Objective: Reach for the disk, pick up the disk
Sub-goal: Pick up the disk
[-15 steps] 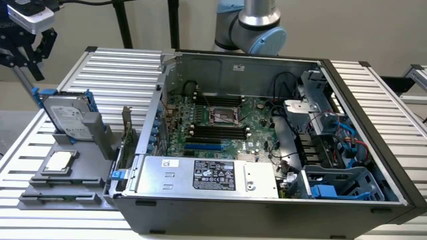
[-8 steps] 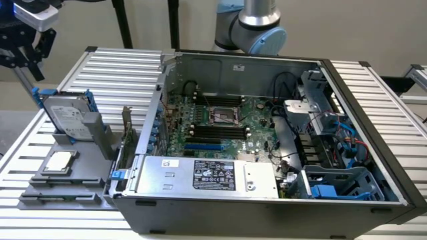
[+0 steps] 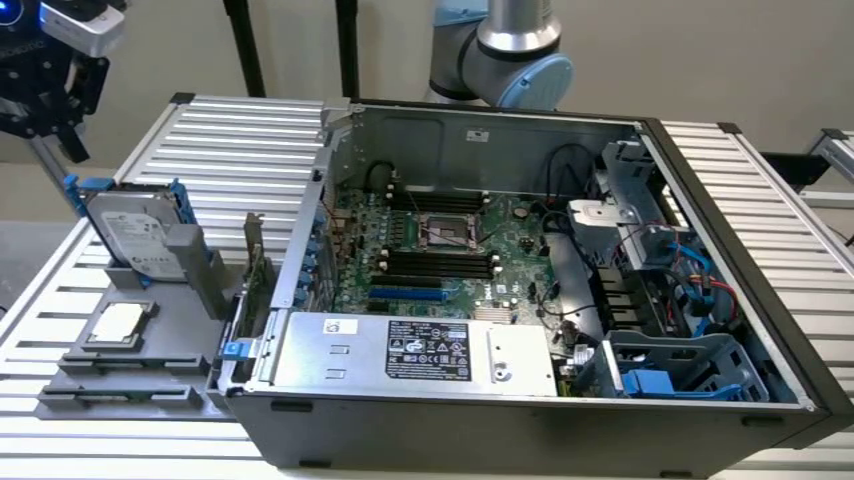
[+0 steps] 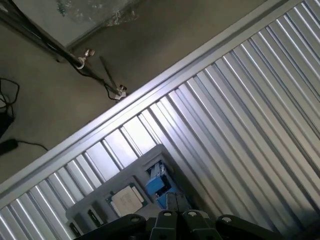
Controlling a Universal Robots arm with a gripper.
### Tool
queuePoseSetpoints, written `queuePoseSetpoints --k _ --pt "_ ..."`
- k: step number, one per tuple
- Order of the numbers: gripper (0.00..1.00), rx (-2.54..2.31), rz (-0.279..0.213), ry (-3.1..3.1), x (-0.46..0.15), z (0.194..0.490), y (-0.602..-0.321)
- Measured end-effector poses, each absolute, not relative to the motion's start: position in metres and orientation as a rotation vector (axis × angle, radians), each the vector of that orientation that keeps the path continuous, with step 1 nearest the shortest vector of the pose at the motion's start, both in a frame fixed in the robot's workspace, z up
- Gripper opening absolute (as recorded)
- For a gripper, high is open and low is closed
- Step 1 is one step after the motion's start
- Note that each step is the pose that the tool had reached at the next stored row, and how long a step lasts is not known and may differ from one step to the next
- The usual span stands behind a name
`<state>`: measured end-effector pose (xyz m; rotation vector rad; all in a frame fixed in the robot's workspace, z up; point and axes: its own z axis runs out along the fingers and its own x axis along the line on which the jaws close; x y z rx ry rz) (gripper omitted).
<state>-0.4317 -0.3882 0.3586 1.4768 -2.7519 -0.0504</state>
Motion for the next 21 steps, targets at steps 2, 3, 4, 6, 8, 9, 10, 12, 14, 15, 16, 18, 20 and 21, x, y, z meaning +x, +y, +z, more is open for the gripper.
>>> queuePoseSetpoints --k 2,3,4,6,8,9,10,12,14,15,16,18,20,21 --pt "0.11 1.526 -0.049 -2.726 -0.4317 0.3584 -0.3882" --pt "0.11 1.551 -0.047 -2.713 -0.4317 0.3582 -0.3882" --pt "0.11 1.576 -0.046 -2.699 -0.4317 0.3578 -0.3882" --pt "0.11 1.626 -0.044 -2.672 -0.4317 0.3573 -0.3881" --pt "0.11 1.677 -0.041 -2.643 -0.4317 0.3567 -0.3882" --pt "0.11 1.701 -0.04 -2.628 -0.4317 0.3565 -0.3882" --pt "0.11 1.724 -0.038 -2.615 -0.4317 0.3561 -0.3881" --pt "0.11 1.772 -0.037 -2.583 -0.4317 0.3553 -0.3881" --pt "0.11 1.82 -0.036 -2.55 -0.4317 0.3546 -0.3882" --pt "0.11 1.843 -0.035 -2.534 -0.4317 0.3542 -0.3882" --pt "0.11 1.865 -0.035 -2.517 -0.4317 0.3537 -0.3882" --pt "0.11 1.912 -0.035 -2.481 -0.4317 0.3528 -0.3882" --pt "0.11 1.956 -0.035 -2.446 -0.4317 0.352 -0.3882" --pt "0.11 1.977 -0.035 -2.429 -0.4317 0.3518 -0.3882"
